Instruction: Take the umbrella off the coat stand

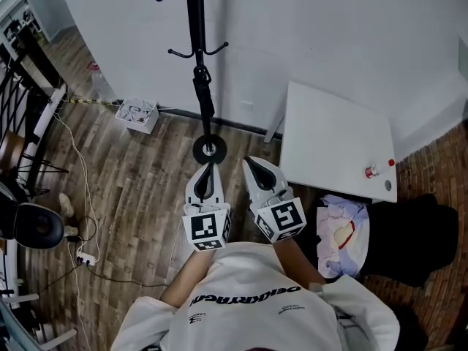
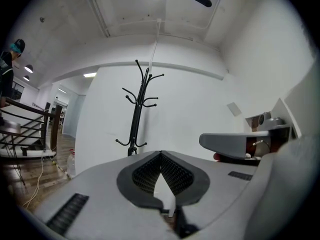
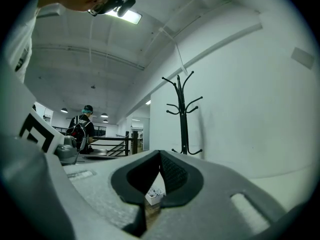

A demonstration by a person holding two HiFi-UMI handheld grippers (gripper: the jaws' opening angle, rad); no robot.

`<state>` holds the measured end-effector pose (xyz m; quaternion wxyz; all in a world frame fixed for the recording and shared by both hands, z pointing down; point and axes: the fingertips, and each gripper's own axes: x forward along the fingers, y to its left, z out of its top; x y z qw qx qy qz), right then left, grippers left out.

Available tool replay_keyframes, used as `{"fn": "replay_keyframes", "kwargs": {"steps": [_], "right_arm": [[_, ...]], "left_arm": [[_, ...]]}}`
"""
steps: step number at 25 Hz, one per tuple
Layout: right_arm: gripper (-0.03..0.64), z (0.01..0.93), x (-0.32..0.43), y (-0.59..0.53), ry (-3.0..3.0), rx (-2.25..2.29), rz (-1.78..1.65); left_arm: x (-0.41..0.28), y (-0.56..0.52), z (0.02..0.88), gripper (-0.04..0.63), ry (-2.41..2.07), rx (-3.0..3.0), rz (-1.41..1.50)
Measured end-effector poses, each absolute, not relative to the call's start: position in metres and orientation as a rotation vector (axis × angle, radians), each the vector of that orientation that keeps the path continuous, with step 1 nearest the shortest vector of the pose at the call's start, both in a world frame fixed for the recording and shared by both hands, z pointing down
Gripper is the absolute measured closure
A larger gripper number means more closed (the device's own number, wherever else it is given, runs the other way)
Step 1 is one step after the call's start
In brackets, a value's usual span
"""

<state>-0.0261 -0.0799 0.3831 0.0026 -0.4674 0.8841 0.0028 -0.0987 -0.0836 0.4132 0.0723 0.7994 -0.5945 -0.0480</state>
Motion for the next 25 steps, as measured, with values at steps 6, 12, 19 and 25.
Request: {"fn": "replay_keyframes", "kwargs": {"steps": [6, 12, 19, 25], "right_arm": [[0.614, 0.381, -0.033, -0.117, 2.721, -1.518, 0.03], [0.614, 0.39, -0.033, -0.151, 2.707, -1.53, -0.006], [0.614, 0.402, -0.027, -0.204, 2.748, -1.491, -0.025], [0.614, 0.413, -0.008, -0.266, 2.762, -1.47, -0.075]], "left_arm": [[-0.115, -0.121, 0.417, 0.598, -1.822, 2.393, -0.052], [-0.12, -0.151, 0.425, 0.598, -1.809, 2.335, -0.051], [-0.112, -0.204, 0.447, 0.598, -1.838, 2.294, -0.036], [-0.1, -0.272, 0.463, 0.597, -1.888, 2.254, -0.015]]}}
